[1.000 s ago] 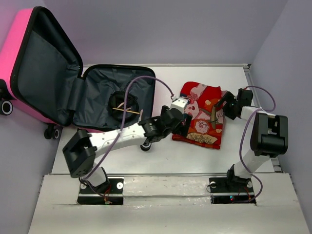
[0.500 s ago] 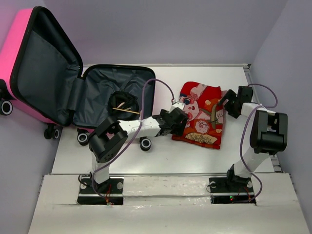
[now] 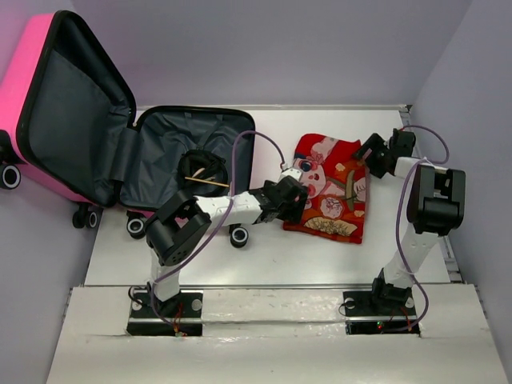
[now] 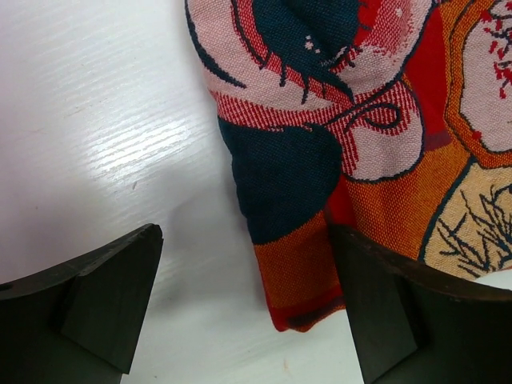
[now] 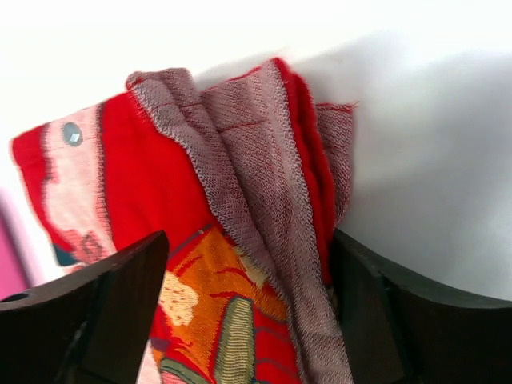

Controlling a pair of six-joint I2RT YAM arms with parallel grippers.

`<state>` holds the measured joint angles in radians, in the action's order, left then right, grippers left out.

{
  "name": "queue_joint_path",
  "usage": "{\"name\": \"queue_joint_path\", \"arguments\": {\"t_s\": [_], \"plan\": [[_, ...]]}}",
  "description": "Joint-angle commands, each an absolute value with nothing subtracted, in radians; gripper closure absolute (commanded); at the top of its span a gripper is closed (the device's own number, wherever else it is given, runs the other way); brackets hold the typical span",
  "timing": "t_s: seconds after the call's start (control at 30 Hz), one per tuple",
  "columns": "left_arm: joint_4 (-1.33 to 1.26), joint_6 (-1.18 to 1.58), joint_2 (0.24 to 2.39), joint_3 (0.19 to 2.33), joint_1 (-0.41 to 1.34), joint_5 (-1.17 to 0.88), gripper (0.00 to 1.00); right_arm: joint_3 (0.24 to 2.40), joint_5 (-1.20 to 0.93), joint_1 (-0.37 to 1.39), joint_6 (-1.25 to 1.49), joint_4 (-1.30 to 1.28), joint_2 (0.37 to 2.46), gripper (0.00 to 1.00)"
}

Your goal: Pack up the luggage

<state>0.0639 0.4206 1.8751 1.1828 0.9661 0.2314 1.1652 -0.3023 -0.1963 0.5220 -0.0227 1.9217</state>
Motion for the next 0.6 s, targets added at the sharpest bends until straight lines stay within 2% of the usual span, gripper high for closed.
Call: {"name": "queue_joint_path", "arguments": {"t_s": [0.0,0.17,0.23,0.33,0.37,0.4,0.43,0.57], "plan": [[0.008,0.431,1.875,1.148,0.950,0.204,0.01,1.141,-0.479,-0.195,0.571,-0.015,2.007,0.16],[-0.032,0.448,1.893,1.132,0.940,0.144,0.01,1.100,-0.534,-0.195,0.614,0.054,1.996,0.26],[-0.058,0.457,1.898,1.118,0.940,0.126,0.02,1.075,-0.586,-0.195,0.644,0.095,1.994,0.41],[-0.084,0.475,1.902,1.095,0.940,0.088,0.05,1.054,-0.606,-0.195,0.678,0.147,1.997,0.42],[-0.100,0.483,1.902,1.086,0.940,0.077,0.10,1.054,-0.609,-0.195,0.680,0.150,2.002,0.43],[-0.129,0.500,1.902,1.066,0.940,0.066,0.14,1.054,-0.609,-0.195,0.683,0.153,2.006,0.50],[-0.155,0.512,1.899,1.059,0.940,0.054,0.21,1.051,-0.615,-0.195,0.693,0.169,2.011,0.56],[-0.195,0.532,1.895,1.028,0.940,0.051,0.45,1.017,-0.615,-0.195,0.721,0.228,1.987,0.70]]}}
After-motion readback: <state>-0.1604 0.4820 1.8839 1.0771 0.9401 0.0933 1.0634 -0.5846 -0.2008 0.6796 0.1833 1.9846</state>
